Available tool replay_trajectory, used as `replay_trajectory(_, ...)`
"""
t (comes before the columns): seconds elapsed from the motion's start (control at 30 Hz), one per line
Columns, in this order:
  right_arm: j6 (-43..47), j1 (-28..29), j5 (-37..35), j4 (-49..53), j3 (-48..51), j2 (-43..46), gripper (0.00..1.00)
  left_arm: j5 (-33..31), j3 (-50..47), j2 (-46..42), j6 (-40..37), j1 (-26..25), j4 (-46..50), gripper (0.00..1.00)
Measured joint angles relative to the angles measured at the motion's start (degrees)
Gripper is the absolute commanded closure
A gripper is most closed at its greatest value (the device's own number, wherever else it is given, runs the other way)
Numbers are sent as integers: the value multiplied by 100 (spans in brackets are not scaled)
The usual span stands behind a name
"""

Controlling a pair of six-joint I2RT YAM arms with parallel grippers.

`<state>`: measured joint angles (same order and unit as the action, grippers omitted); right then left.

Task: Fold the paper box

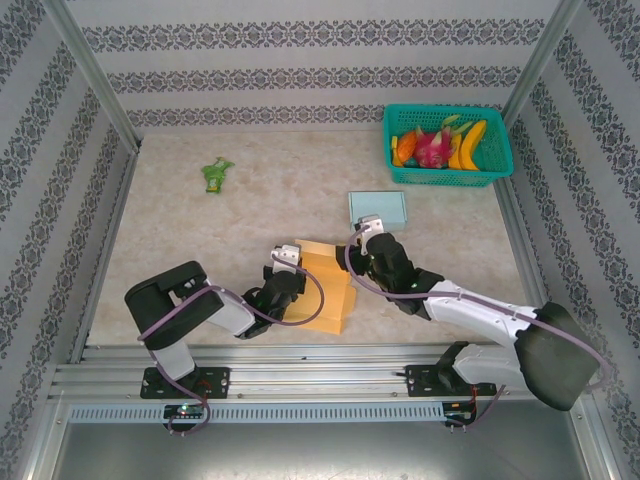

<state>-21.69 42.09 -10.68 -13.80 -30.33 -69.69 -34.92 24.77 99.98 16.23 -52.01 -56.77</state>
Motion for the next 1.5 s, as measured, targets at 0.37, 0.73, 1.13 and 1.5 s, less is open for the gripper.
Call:
replay_trajectory(0.37,-111,-2,-221,-796,656,83,45,162,-2,199,-131,0,-415,100)
replay_trajectory(0.73,-94,-111,-186,273,671,1711,45,525,-24,280,-459,0,-678,100)
replay_trajectory(1.13,361,-138,841,625,-391,225,45,1980,-94,358,-1189,0,-1110,100)
replay_trajectory(1.5,433,-133,1419,271,-629,-809,45,2157,-52,551,-1300,7,-1355,100)
